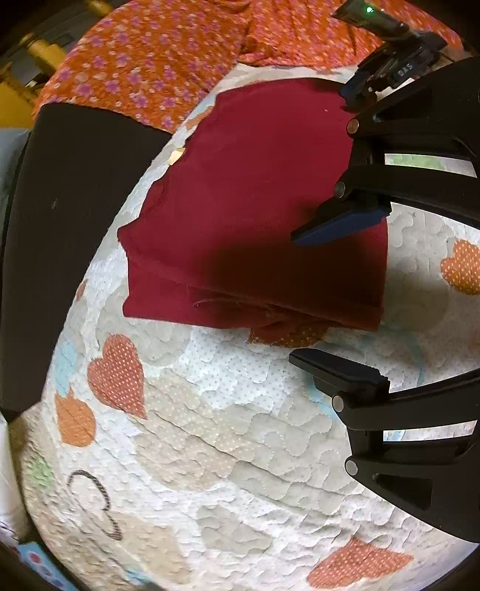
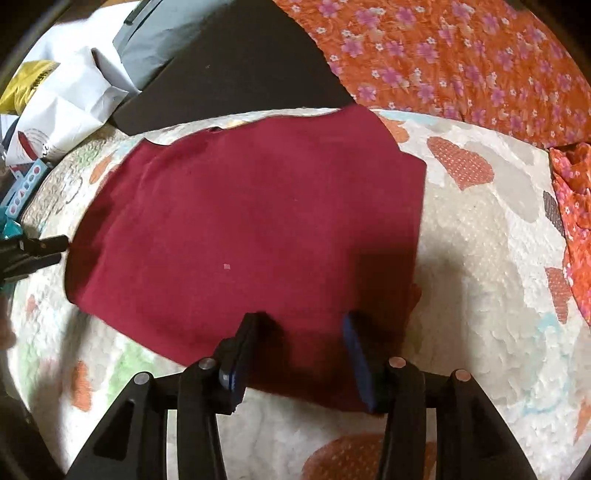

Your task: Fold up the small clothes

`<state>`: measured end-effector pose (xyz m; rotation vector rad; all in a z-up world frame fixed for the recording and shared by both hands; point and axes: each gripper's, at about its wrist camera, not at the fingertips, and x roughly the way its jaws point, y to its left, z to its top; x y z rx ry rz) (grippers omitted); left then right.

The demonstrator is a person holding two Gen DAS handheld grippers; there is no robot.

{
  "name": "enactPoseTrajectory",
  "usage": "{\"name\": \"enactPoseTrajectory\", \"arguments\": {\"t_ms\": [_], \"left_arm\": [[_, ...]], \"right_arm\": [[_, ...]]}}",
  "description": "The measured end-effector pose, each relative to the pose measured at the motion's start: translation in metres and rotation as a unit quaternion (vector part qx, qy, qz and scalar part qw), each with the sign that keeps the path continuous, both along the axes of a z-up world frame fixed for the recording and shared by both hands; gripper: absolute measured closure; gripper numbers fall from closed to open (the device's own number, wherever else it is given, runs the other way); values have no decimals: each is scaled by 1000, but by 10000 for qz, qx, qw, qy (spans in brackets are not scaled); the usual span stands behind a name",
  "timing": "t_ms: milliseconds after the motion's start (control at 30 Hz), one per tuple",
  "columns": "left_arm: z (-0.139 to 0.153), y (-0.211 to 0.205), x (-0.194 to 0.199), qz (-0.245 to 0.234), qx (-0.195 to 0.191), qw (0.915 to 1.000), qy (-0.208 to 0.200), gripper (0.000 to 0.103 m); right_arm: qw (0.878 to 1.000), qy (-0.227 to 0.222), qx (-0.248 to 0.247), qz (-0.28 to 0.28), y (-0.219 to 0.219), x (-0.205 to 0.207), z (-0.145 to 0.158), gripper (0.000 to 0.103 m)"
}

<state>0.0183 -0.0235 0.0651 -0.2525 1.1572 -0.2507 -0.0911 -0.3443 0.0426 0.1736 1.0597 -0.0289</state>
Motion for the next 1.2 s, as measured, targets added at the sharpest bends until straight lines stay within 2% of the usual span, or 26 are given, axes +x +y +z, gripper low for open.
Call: {"name": "enactPoseTrajectory", "arguments": {"t_ms": [67, 167, 233, 400, 600, 733, 800, 900, 1167, 1200], "left_arm": [[0, 5, 2, 79, -128, 9999, 16, 35], [-1, 10, 4, 176, -294, 9994, 64, 33], [-3, 8, 4, 150, -333, 9993, 97, 33], [-15, 8, 2, 202, -506, 9983, 211, 33], [-42, 1, 10, 306, -479, 9976, 390, 33], [-47, -2, 15, 502, -783, 9953, 277, 19], [-48, -7, 16, 504, -765, 9956, 192, 17], [-47, -13, 15, 426, -620, 9971, 111, 17], [-47, -11, 19, 358, -659, 9971, 120, 17], [-46, -13, 18, 312, -680, 9971, 114, 25]], "right_arm": [[9997, -163, 130, 82, 6, 2, 11, 57], [9974, -397, 490, 342, 27, 15, 23, 57], [9953, -352, 803, 409, 39, 27, 19, 57], [9919, -203, 1191, 404, 54, 66, 0, 57], [9846, -215, 1727, 132, 41, 90, -17, 57], [9821, -243, 1861, 162, 38, 95, -19, 57], [9811, -264, 1906, 213, 37, 96, -19, 57], [9800, -277, 1951, 273, 35, 96, -20, 56], [9811, -269, 1897, 253, 38, 95, -22, 54], [9812, -257, 1898, 249, 38, 96, -21, 54]]}}
